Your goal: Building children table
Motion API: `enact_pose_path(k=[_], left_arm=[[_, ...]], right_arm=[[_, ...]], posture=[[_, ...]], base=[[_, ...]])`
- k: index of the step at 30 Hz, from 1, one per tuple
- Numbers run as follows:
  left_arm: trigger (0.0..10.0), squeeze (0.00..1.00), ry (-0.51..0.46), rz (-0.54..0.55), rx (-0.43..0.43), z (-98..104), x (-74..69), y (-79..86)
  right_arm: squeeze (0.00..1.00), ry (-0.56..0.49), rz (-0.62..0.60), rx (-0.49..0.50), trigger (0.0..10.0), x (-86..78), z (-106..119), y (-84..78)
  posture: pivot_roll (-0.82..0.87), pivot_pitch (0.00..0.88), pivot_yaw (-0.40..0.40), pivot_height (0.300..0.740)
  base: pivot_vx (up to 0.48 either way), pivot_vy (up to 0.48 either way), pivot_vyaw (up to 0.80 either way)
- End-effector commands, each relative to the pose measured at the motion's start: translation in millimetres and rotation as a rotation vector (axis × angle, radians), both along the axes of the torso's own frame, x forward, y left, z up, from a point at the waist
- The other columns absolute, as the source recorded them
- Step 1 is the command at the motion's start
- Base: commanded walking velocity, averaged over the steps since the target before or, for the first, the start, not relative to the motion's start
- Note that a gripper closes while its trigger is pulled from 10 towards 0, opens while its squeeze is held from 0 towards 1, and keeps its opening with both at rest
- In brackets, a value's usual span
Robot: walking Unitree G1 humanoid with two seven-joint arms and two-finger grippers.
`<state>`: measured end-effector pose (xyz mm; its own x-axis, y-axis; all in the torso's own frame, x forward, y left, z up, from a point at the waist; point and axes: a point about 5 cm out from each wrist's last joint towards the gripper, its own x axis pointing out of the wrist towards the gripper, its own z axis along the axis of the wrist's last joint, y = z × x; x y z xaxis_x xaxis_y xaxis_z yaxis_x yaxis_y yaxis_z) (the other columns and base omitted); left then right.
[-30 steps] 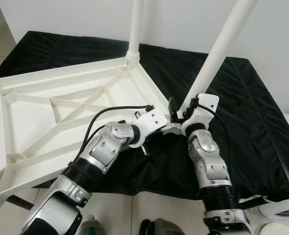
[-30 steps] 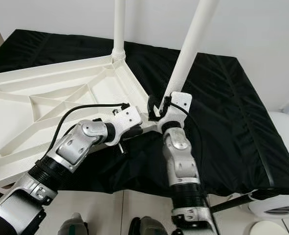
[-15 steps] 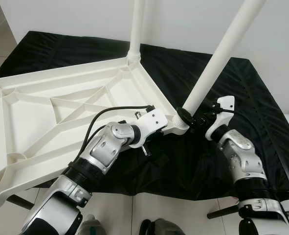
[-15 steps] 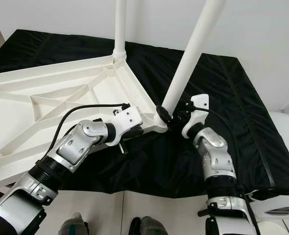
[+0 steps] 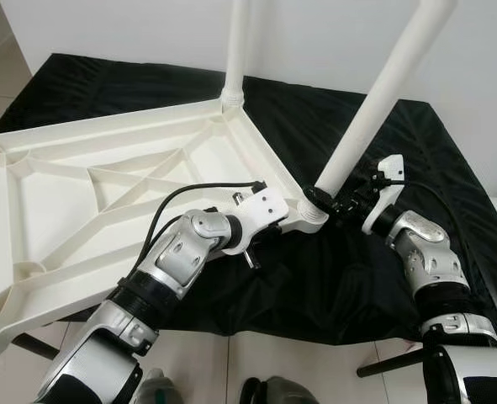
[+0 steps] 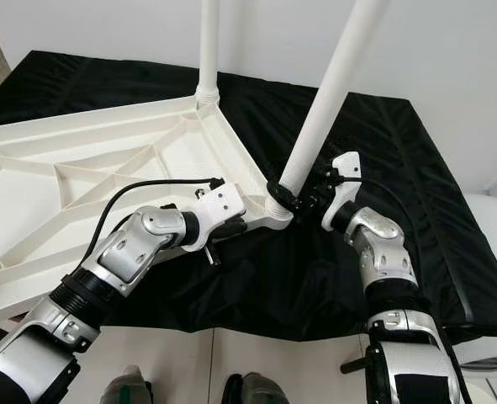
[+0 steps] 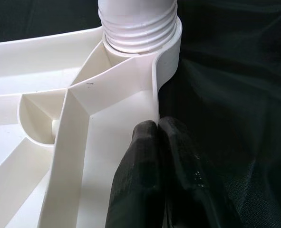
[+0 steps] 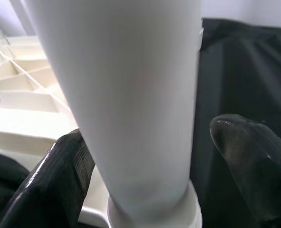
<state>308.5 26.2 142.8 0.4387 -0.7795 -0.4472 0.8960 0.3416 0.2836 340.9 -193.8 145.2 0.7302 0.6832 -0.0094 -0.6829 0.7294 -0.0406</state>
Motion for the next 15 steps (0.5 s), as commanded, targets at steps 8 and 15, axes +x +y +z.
enact_pose_path(k=[8,15], left_arm=[[10.0,0.0,0.007,-0.062,-0.007,5.7,-1.4,-5.3],[10.0,0.0,0.01,-0.063,-0.009,5.1,-2.2,-6.1]], right_arm=[[0.0,0.002,0.076,-0.038,0.0,2.8,-0.3,3.5],[0.0,-0.015,0.072,-0.071,10.0,1.9,-2.4,1.3]], posture=[[0.06,0.009,-0.087,0.74],[0.05,0.012,-0.088,0.74]], base=[[0.0,0.0,0.0],[0.0,0.0,0.0]])
